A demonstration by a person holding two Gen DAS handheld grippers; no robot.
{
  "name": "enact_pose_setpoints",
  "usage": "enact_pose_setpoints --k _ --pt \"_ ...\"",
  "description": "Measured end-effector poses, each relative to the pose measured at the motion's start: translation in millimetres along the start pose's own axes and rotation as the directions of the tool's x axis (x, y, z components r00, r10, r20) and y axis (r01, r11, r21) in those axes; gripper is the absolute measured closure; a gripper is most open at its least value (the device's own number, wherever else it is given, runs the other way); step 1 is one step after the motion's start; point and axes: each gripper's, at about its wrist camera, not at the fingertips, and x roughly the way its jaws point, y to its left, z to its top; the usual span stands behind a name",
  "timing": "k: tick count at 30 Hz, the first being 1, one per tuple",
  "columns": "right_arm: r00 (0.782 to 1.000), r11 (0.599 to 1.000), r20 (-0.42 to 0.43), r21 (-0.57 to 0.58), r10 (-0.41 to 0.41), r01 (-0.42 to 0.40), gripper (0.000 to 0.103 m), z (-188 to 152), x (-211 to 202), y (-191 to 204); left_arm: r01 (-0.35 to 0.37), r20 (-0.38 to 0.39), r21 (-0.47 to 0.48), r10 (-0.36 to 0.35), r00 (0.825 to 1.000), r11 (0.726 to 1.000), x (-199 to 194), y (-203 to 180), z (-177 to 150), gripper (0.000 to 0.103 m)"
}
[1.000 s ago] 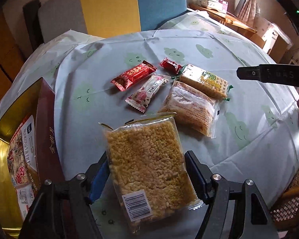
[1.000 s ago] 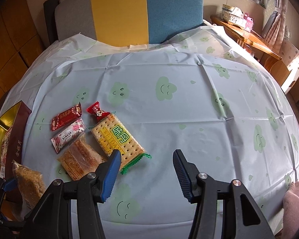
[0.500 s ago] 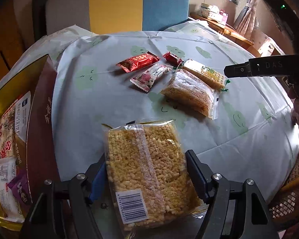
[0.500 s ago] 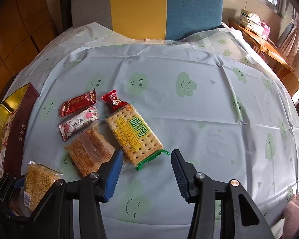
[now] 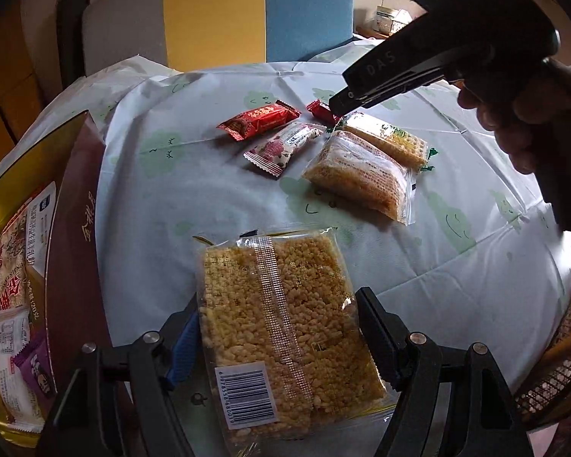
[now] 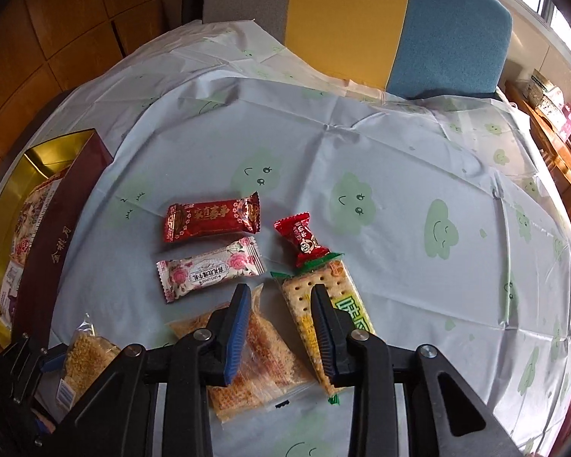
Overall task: Organize snacks
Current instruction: 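Hold the rice-crisp bar up with the left gripper while the right gripper grasps a small red candy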
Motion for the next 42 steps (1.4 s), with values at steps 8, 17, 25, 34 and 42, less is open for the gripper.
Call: enact_pose_setpoints --k 8,17,25,34,42 --pt "0.997 0.997 -0.059 -0.06 -0.046 0.042 0.07 29.0 48.0 -0.5 -0.003 0.01 0.006 0.003 1.0 1.0 0.3 -0.9 -0.8 0.026" --pt "0.999 1.0 0.042 -0.004 -0.022 0.022 0.092 30.8 25.9 -7.3 -0.017 0.02 0.019 0.016 1.0 1.0 -1.0 -3.0 -3.1 0.026" --pt "0.996 0.995 0.04 0.043 0.085 -0.086 0.092 -8.8 -26.7 -1.2 -0.027 0.023 0.032 0.027 0.999 0.999 -1.6 -6.3 -4.3 0.026" --pt "0.99 0.995 -0.113 0.055 0.083 -0.077 0.092 -87.3 -34.1 5.6 -0.041 0.007 0.041 0.04 0.999 0.998 0.3 -8.3 -0.5 0.027" --pt "0.984 0.998 -0.169 0.042 0.054 -0.048 0.091 -101.3 -7.4 8.4 -0.041 0.035 0.036 0.039 0.999 0.999 -18.7 -10.7 1.1 0.027"
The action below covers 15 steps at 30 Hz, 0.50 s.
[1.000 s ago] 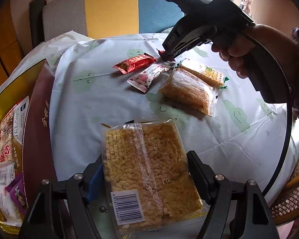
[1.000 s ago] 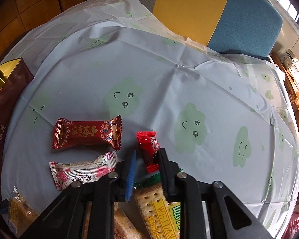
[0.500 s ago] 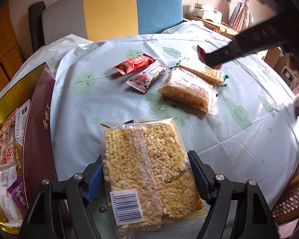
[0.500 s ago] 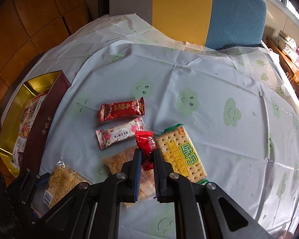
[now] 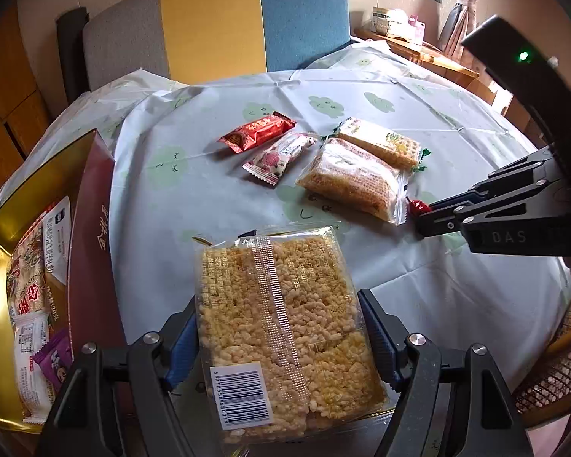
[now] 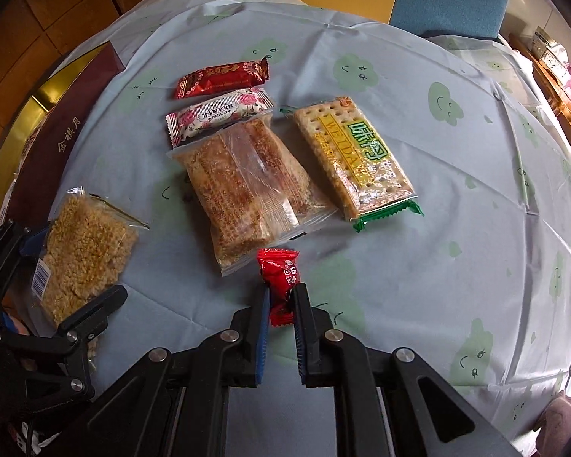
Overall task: Organize snacks
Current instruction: 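Hold the rice-crisp bar up with the left gripper while the right gripper grasps a small red candy, then lower the rice-crisp bar into the gold tin and open the left gripper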
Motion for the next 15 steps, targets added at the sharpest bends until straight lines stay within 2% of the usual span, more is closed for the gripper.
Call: enact_pose_setpoints --k 4,9,12,15 --pt "1.0 1.0 0.002 -0.003 -0.001 0.001 0.091 -1.1 -0.5 1.7 0.009 0.05 -0.015 -0.008 0.999 1.0 -25.3 5.2 5.1 0.027" --pt "1.0 0.999 0.005 -0.035 -0.025 0.025 0.091 -3.4 0.1 8.3 0.015 0.096 -0.115 -0.004 0.995 0.993 -57.8 37.5 12.8 0.027" --pt "0.999 0.999 0.007 -0.044 -0.032 0.033 0.091 -3.5 2.0 13.6 -0.007 0.111 -0.199 0.03 0.993 0.98 -75.4 70.9 13.0 0.027" --pt "0.999 0.998 0.008 -0.048 -0.037 0.037 0.091 -3.5 2.8 15.6 -0.06 0.11 -0.288 0.095 0.989 0.956 -89.7 112.2 8.4 0.027"
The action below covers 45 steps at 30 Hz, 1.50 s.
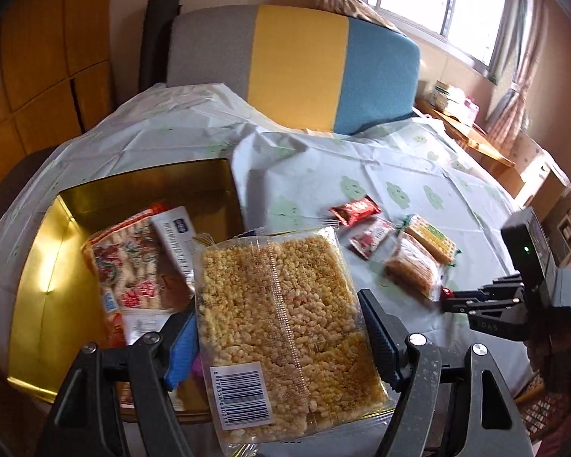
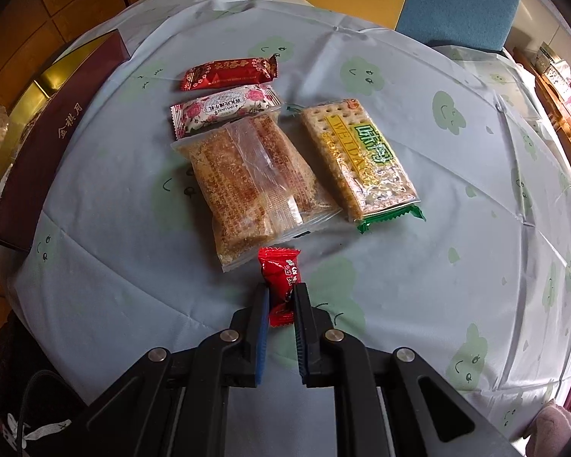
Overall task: Organize snacks
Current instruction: 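Lower the rice-crisp bar into the gold tin and open the left gripper, then carry the red candy into the tin and open the right gripper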
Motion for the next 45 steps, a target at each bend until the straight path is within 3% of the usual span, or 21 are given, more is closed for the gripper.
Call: enact_pose_setpoints --k 5,9,13,17,21,26,45 --pt "1.0 1.0 0.001 -0.008 -0.008 0.008 0.091 0.5 0.7 5.8 -0.163 0.011 -0.106 0.165 0.986 0.981 -9.2 74.6 2.3 0.027" --pt "1.0 1.0 0.002 -0.01 -0.01 0.01 0.091 -0.8 0.8 5.0 -0.303 -0.016 -0.149 0.304 0.952 0.941 -3.2 121.6 -5.3 0.027" --pt "1.0 1.0 0.002 -0.01 -0.009 0.009 0.091 -1.2 0.1 3.3 -0.358 -0.084 -0.202 0.348 0.934 0.912 9.3 156.6 -19.2 0.027" --pt "1.0 1.0 0.002 -0.009 -0.009 0.009 0.091 -1.1 -0.7 0.0 -0.381 -0.129 -0.269 0.359 0.924 0.884 18.6 170.0 -32.8 0.026" --pt "1.0 1.0 0.002 -0.01 -0.01 0.01 0.09 -1.1 -0.9 -1.8 -0.401 -0.132 -0.262 0.379 0.916 0.878 18.7 164.4 -35.0 0.026" --pt "1.0 1.0 0.004 -0.016 -0.016 0.016 0.09 -1.7 -0.9 -1.1 -0.404 -0.11 -0.259 0.388 0.915 0.877 10.5 151.0 -32.5 0.026" --pt "0.999 0.999 0.009 -0.035 -0.036 0.036 0.09 -2.7 -0.9 4.1 -0.347 -0.042 -0.24 0.347 0.937 0.907 -16.9 108.5 -31.5 0.026"
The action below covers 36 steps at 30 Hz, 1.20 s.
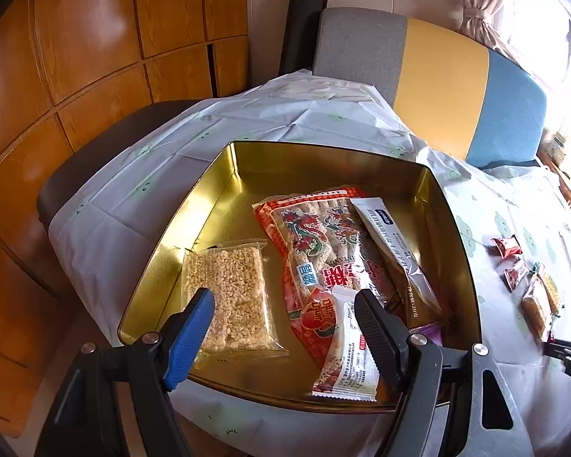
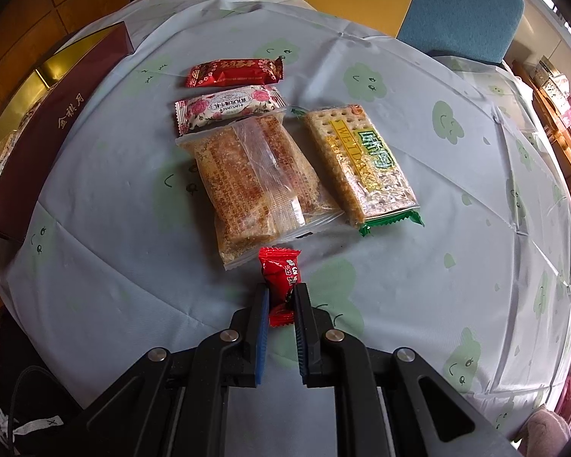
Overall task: Organize snacks
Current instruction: 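Carry the red candy into the tin and open the right gripper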
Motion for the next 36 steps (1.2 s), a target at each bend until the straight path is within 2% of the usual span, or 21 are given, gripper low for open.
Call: enact_pose_setpoints --k 9,17,22,28,31,36 --pt "1.0 1.0 0.013 0.018 0.002 -0.002 0.091 0.8 -4.9 -3.4 0.014 -0.001 0.018 -0.014 1.0 1.0 -3.6 -3.2 -5.6 0.026" --pt "0.993 0.995 0.081 0.052 0.085 -0.089 0.091 7.1 -28.4 2.7 0.005 -0.003 -0.019 -0.005 1.0 1.0 -4.6 12.2 -5.9 0.026" --pt "0.971 0.982 0.145 -0.005 0.188 -0.189 0.091 24.2 -50.4 42.7 -0.006 -0.002 -0.041 0.005 1.0 0.999 -4.7 23.7 -7.1 0.026" --pt "0.922 0.939 0.184 -0.129 0.34 -0.32 0.091 56.7 -72.2 113.3 -0.019 0.005 -0.066 0.019 1.0 0.998 -7.4 37.7 -7.9 0.026" --pt "0.902 0.914 0.184 -0.195 0.391 -0.356 0.091 76.1 -75.6 151.6 -0.028 0.006 -0.079 0.028 1.0 0.996 -8.3 45.7 -8.7 0.026" --pt "0.887 0.896 0.183 -0.231 0.423 -0.38 0.09 107.7 -68.7 201.7 -0.039 0.002 -0.095 0.04 0.999 0.995 -7.0 55.9 -11.3 0.026"
